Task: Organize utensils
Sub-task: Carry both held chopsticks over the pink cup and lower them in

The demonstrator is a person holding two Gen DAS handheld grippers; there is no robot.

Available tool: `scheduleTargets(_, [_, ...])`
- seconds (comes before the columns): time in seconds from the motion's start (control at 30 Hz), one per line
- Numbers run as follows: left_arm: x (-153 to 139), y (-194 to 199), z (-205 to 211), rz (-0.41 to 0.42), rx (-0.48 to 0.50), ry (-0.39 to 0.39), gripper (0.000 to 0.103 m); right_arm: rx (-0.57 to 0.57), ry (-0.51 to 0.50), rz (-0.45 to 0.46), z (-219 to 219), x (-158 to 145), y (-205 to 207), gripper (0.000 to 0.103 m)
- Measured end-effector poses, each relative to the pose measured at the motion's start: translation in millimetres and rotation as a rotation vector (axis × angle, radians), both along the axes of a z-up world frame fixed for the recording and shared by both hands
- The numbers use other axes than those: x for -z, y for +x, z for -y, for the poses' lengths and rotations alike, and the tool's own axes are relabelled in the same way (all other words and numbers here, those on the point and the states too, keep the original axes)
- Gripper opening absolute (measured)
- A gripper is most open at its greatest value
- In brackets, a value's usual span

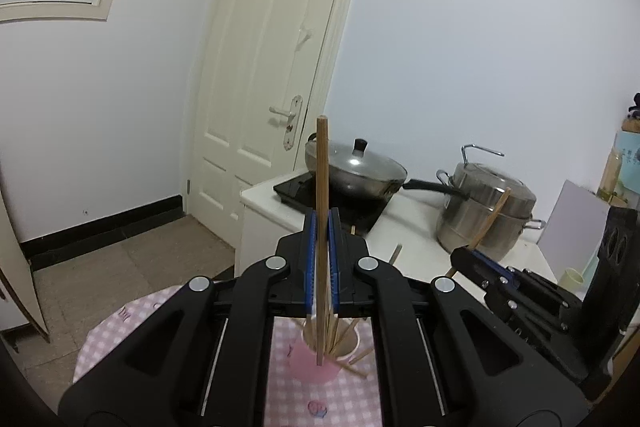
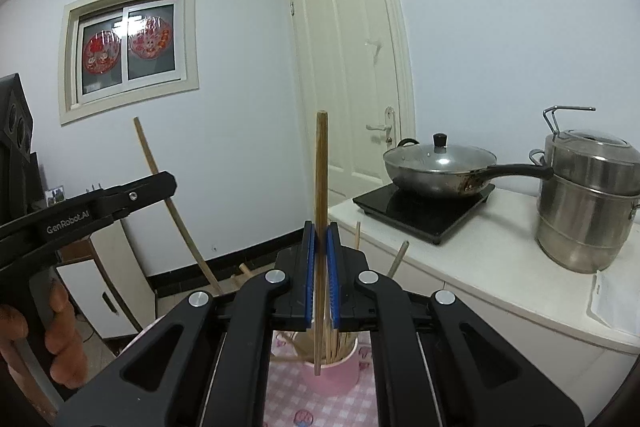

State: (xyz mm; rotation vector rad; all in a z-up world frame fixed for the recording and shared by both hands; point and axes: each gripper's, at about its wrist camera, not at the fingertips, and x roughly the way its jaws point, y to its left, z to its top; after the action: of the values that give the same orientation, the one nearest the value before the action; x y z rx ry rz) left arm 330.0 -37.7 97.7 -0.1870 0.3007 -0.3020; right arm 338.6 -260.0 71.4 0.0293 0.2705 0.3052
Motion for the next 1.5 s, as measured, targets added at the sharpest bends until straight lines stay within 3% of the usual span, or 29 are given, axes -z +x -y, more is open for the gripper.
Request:
scheduleTargets(0.3, [11, 21, 14, 0.041, -0.008, -0.007, 0.006, 0.022, 0.003, 0.035, 3, 7, 18, 0.005])
scheduleTargets(0.57, [35, 41, 17, 0.019, -0.033, -0.039, 0.006, 0.008, 0.003, -0.007, 2, 28, 32, 0.005])
scheduleTargets(1.03, [87, 45, 39, -0.055, 0.01, 0.099, 0.006, -0.03, -0.014, -0.085, -2, 58, 37, 0.005])
scheduleTargets(1.3, [93, 39, 45, -0.065, 0.04, 0.152, 0.006, -0.032, -0.037, -0.13, -7, 79, 39, 0.005])
scheduleTargets(1.5, [92, 41, 40, -0.091, 0.043, 0.138, 0.007, -0.034, -0.048, -0.139, -9, 85, 38, 0.005])
